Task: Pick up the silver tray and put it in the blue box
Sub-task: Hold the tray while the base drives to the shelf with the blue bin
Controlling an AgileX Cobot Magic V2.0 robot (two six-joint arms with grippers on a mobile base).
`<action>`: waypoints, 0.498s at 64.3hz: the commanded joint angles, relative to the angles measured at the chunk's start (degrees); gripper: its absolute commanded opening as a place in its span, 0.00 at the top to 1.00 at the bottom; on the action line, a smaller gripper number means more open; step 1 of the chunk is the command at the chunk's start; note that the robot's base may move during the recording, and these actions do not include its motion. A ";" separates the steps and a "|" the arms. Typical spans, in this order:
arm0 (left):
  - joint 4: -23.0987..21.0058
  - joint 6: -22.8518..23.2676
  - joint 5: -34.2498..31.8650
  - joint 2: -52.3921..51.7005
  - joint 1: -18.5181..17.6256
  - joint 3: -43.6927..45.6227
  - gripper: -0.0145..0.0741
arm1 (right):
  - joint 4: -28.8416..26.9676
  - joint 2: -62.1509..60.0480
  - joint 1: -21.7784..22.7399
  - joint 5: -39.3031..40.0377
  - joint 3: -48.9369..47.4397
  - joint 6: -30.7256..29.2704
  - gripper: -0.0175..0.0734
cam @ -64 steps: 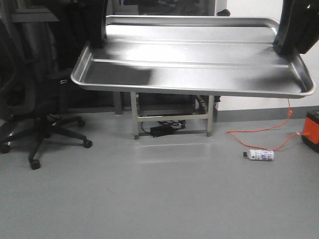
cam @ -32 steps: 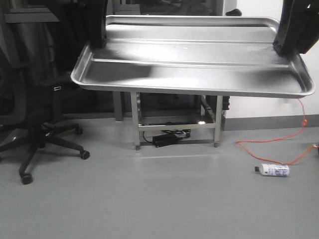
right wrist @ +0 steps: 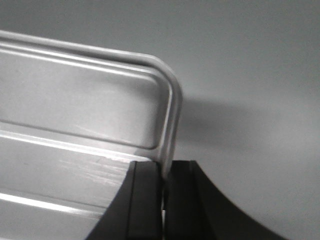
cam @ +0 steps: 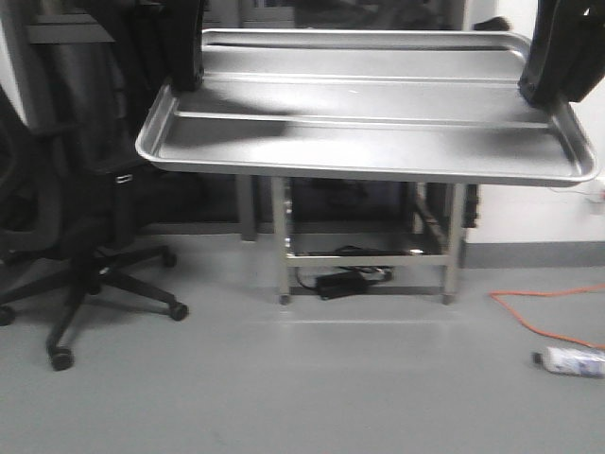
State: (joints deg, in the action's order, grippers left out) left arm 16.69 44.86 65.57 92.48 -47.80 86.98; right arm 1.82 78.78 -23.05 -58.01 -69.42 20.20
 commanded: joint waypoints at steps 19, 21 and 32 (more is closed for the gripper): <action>2.06 -0.14 -1.72 -2.62 -0.21 1.95 0.95 | 0.72 -1.80 0.06 1.48 -1.90 -1.15 0.74; 2.06 -0.14 -1.72 -2.62 -0.21 1.95 0.95 | 0.72 -1.80 0.06 1.48 -1.90 -1.15 0.74; 2.06 -0.14 -1.72 -2.62 -0.21 1.95 0.95 | 0.72 -1.80 0.06 1.48 -1.90 -1.15 0.74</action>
State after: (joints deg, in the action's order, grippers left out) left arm 16.69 44.86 65.49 92.48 -47.80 86.98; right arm 1.82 78.78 -23.05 -58.01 -69.42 20.20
